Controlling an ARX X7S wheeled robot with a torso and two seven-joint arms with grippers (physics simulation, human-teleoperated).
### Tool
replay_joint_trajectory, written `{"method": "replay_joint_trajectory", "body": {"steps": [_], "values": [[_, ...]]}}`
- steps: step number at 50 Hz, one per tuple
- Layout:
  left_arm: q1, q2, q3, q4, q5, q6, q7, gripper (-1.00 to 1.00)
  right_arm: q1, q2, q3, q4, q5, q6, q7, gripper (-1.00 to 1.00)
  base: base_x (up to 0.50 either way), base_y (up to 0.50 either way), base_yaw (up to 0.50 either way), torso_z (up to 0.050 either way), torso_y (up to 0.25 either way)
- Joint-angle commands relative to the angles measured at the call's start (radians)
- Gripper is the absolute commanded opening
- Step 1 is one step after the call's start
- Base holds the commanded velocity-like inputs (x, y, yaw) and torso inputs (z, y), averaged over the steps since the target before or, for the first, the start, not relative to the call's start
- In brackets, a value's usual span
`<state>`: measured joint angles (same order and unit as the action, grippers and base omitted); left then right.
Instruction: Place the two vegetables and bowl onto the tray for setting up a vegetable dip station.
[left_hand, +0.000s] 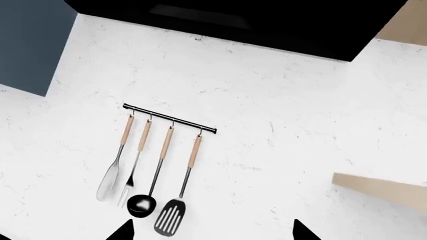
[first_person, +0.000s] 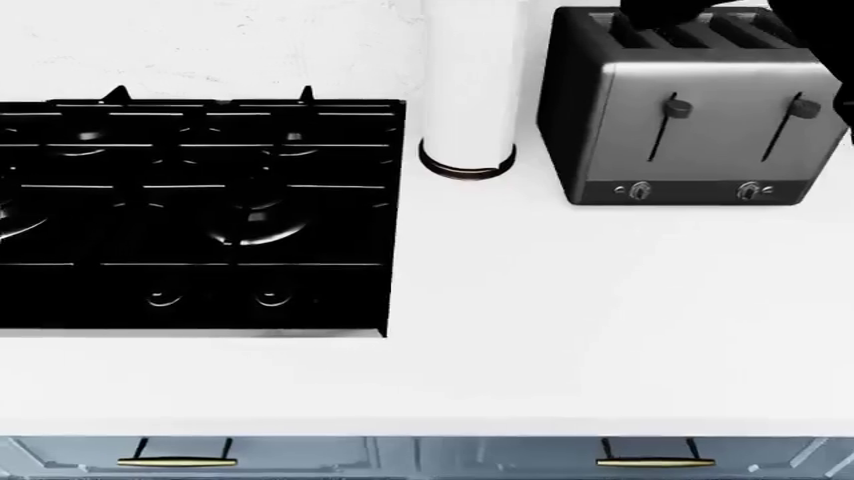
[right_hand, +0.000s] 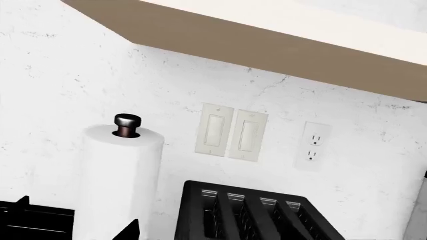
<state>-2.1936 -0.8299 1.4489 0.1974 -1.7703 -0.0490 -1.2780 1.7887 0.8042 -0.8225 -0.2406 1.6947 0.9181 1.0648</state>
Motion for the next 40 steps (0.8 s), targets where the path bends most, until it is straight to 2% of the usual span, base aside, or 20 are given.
{"method": "replay_joint_trajectory", "body": {"steps": [1, 40], "values": [[0.006, 0.001, -0.011, -0.001, 0.003, -0.006, 0.000, 1.00, -0.001, 0.001, -0.001, 0.002, -0.006, 0.000, -0.005, 1.00, -0.03, -0.50, 0.00, 0.000, 0.000], [0.030, 0.007, -0.046, -0.001, 0.007, -0.024, 0.002, 1.00, -0.002, -0.001, 0.000, 0.000, -0.009, 0.000, -0.009, 1.00, -0.03, -0.50, 0.00, 0.000, 0.000]]}}
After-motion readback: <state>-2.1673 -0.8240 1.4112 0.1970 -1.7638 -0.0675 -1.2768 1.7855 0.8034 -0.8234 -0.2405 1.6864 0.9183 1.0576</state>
